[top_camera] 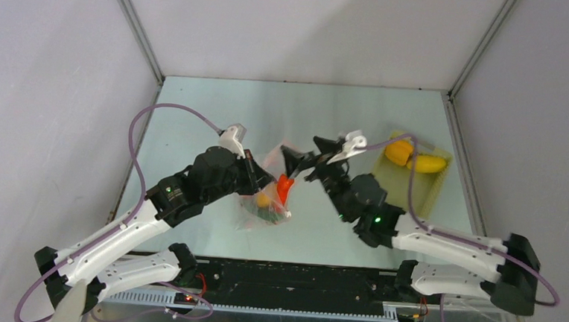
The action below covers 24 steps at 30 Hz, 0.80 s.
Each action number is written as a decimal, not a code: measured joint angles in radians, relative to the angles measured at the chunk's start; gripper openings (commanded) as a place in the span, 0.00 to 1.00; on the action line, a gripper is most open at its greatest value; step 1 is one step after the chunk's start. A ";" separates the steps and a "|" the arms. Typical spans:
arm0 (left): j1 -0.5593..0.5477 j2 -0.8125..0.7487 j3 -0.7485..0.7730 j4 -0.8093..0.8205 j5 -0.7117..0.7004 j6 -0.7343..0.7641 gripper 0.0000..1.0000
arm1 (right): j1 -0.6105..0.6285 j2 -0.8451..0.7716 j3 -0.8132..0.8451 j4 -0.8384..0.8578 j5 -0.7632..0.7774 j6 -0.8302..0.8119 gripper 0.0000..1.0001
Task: Place the food in the zip-top bag and seal the zipper
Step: Pick up the fake vegetable from the bin.
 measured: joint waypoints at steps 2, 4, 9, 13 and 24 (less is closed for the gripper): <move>0.000 0.000 0.000 0.000 -0.004 0.001 0.00 | -0.098 -0.074 0.016 -0.167 -0.091 0.136 0.99; 0.001 0.000 0.010 -0.007 -0.006 0.007 0.00 | -0.190 -0.132 0.017 -0.285 -0.130 0.219 1.00; 0.002 0.015 0.126 -0.034 -0.016 0.048 0.00 | -0.401 -0.233 0.017 -0.569 -0.164 0.357 0.99; 0.002 0.033 0.235 -0.008 -0.015 0.089 0.00 | -0.585 -0.286 0.017 -0.783 -0.185 0.419 0.99; 0.009 0.081 0.190 0.032 -0.008 0.111 0.00 | -1.129 -0.133 0.017 -1.094 -0.412 0.466 0.99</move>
